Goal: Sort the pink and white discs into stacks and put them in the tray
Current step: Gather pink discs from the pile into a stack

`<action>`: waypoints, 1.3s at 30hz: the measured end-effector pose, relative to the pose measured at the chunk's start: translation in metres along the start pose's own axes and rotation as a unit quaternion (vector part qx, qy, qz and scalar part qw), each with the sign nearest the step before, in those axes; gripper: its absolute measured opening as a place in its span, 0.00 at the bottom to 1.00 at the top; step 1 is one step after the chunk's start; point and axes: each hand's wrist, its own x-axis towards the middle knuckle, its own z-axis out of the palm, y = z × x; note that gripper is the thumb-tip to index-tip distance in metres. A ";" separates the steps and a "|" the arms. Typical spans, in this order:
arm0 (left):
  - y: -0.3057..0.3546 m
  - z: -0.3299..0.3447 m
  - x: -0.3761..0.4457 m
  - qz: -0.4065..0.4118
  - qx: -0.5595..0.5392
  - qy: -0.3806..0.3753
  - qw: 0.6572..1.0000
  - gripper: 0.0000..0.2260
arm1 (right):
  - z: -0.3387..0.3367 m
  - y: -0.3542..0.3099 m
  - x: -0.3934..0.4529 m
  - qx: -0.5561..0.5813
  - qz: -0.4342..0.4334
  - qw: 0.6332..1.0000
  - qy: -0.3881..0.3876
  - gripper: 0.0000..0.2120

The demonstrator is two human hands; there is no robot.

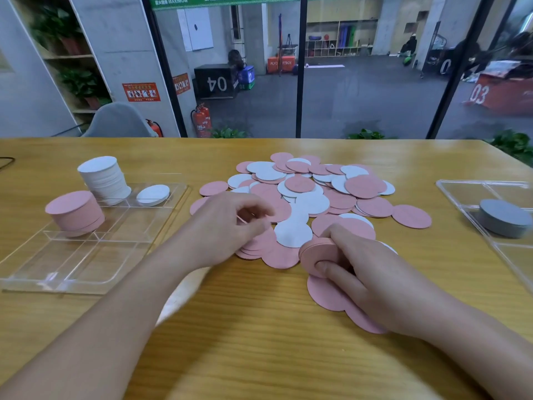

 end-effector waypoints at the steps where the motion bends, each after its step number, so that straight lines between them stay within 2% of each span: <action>1: -0.005 -0.004 0.001 -0.004 0.074 0.011 0.997 0.08 | 0.000 0.000 0.000 0.000 0.002 1.000 -0.001 0.05; 3: -0.014 -0.008 0.001 -0.019 0.157 -0.005 0.987 0.08 | 0.000 0.000 0.000 0.004 0.004 1.000 -0.002 0.05; 7: -0.017 -0.007 -0.003 -0.067 0.160 -0.084 0.981 0.15 | 0.001 0.002 0.002 0.008 0.001 1.000 0.002 0.06; 12: -0.007 0.002 -0.006 -0.062 0.099 -0.049 0.992 0.22 | 0.002 0.002 0.002 0.004 0.007 1.000 0.001 0.05; 14: -0.004 0.006 -0.005 -0.046 0.061 -0.014 0.997 0.20 | 0.002 0.002 0.002 0.005 0.007 1.000 0.002 0.05; 19: 0.001 0.012 -0.001 -0.038 -0.109 0.062 0.991 0.06 | 0.001 0.001 0.001 0.013 0.001 1.000 0.001 0.05; 21: 0.005 0.012 -0.003 -0.039 -0.167 0.084 0.982 0.06 | 0.001 0.003 0.000 0.015 0.001 1.000 0.003 0.06; 24: 0.006 0.009 -0.003 -0.053 -0.229 0.096 0.967 0.13 | 0.001 0.004 0.001 0.016 -0.001 1.000 0.004 0.06; 25: 0.005 0.007 -0.003 -0.057 -0.230 0.100 0.966 0.11 | 0.001 0.004 0.001 0.014 -0.002 1.000 0.004 0.06; 27: 0.002 0.006 -0.004 -0.052 -0.199 0.090 0.974 0.04 | 0.002 0.005 0.001 0.016 -0.003 1.000 0.005 0.05; 31: 0.000 0.008 -0.005 -0.050 -0.173 0.055 0.982 0.13 | 0.002 0.006 0.001 0.019 -0.004 1.000 0.007 0.06; 39: 0.008 0.017 -0.005 0.011 -0.199 -0.027 0.980 0.01 | 0.003 0.006 0.000 0.026 -0.001 1.000 0.017 0.07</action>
